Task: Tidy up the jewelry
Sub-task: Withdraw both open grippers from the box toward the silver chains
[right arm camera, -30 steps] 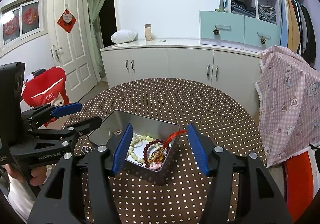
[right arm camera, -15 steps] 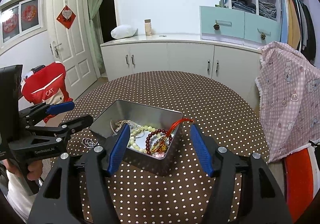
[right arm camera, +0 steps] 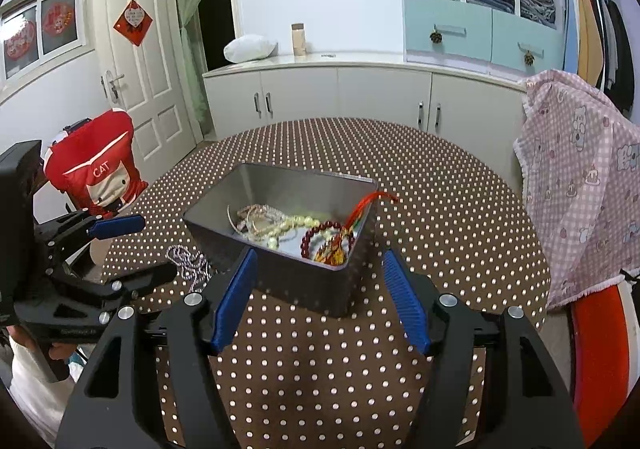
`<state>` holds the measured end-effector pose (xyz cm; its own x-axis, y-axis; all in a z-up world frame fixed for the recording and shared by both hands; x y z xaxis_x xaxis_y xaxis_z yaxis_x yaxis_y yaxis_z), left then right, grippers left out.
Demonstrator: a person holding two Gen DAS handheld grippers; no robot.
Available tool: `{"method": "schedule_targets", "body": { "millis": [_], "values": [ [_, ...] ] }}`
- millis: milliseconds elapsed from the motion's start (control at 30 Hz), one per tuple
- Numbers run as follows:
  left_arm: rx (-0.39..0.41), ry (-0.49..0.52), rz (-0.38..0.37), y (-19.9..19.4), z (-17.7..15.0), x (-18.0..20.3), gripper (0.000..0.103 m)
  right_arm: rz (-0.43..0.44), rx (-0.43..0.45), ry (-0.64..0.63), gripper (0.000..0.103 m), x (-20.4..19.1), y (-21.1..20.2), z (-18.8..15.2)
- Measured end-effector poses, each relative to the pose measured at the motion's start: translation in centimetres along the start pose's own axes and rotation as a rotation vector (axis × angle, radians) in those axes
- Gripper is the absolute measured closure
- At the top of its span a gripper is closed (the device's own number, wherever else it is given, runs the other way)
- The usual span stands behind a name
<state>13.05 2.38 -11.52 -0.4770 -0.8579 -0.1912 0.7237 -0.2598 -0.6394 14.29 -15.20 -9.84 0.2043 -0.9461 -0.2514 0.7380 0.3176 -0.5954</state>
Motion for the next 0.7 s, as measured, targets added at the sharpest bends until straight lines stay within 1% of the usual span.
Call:
{"method": "schedule_targets", "body": {
  "millis": [233, 533, 600, 700],
  "values": [
    [-0.025, 0.011, -0.055, 0.9, -1.0, 1.3, 0.024, -0.013, -0.053, 0.042, 0.040, 0.9, 1.1, -1.7],
    [-0.110, 0.011, -0.047, 4.0, -1.7, 1.4, 0.024, -0.003, -0.092, 0.022, 0.040, 0.1, 1.6, -3.2],
    [-0.106, 0.015, -0.040, 4.2, -1.7, 1.3, 0.021, -0.002, -0.098, 0.019, 0.040, 0.0, 1.7, -3.2],
    [-0.096, 0.020, -0.052, 4.2, -1.5, 1.3, 0.021, -0.001, -0.105, 0.019, 0.040, 0.0, 2.1, -3.3]
  ]
}}
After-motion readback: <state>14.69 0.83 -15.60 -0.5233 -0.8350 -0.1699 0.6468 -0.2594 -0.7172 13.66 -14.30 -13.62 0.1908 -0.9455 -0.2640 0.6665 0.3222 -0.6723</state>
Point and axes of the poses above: each gripper's, at about its wrist camera, not at the fingertips, and y roughly the way its jaws point, x to its right, z to its top, the point moved 5 cm from there along y, roughly the way its jaws point, and after that the axes turned 13 degrees about y, right-handed, at the moved point
